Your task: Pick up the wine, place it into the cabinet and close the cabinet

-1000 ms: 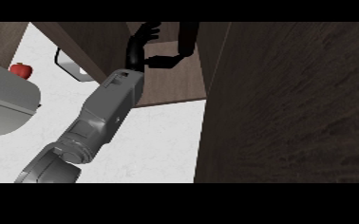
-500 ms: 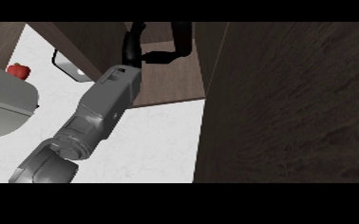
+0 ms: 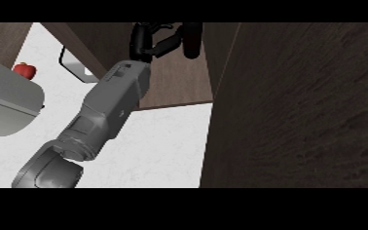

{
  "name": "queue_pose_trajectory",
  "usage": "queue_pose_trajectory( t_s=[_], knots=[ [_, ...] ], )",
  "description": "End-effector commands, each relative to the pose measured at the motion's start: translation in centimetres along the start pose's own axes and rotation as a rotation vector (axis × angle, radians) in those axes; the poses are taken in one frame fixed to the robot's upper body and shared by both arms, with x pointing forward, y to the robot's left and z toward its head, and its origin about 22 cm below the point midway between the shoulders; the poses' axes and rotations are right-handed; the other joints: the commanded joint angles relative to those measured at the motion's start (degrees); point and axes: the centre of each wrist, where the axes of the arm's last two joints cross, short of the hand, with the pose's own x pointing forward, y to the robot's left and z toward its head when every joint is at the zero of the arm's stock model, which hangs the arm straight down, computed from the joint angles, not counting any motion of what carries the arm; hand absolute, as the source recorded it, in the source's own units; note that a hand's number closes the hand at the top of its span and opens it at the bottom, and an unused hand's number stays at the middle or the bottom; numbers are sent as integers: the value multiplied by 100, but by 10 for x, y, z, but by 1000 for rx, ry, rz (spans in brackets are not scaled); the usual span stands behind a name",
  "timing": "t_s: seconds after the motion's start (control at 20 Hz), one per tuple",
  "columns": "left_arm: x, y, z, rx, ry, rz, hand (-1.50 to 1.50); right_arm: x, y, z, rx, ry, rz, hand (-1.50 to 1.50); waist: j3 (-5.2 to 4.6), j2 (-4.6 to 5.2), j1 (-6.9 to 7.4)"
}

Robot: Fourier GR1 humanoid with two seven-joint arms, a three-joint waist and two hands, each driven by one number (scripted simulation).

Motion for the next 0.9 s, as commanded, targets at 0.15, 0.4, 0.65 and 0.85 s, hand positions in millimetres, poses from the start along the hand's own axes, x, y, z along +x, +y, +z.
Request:
queue_pose_trajectory(
  t_s=[0.15, 0.4, 0.65, 0.85],
  knots=[
    [11, -14, -4, -126, -39, 150, -150, 48, -4, 10, -10, -13, -74, -150, 5, -87, 192],
    [11, -30, 1, -143, -14, 182, -150, 52, -3, 13, -15, -7, -83, -150, 6, -121, 285],
    [24, -40, -4, -160, -2, 189, -150, 50, -3, 17, -48, 33, -74, -150, 14, -194, 308],
    [9, -33, 7, -180, -4, 215, -150, 57, -7, 16, -65, 32, -63, -150, 13, -255, 470]
  ],
)
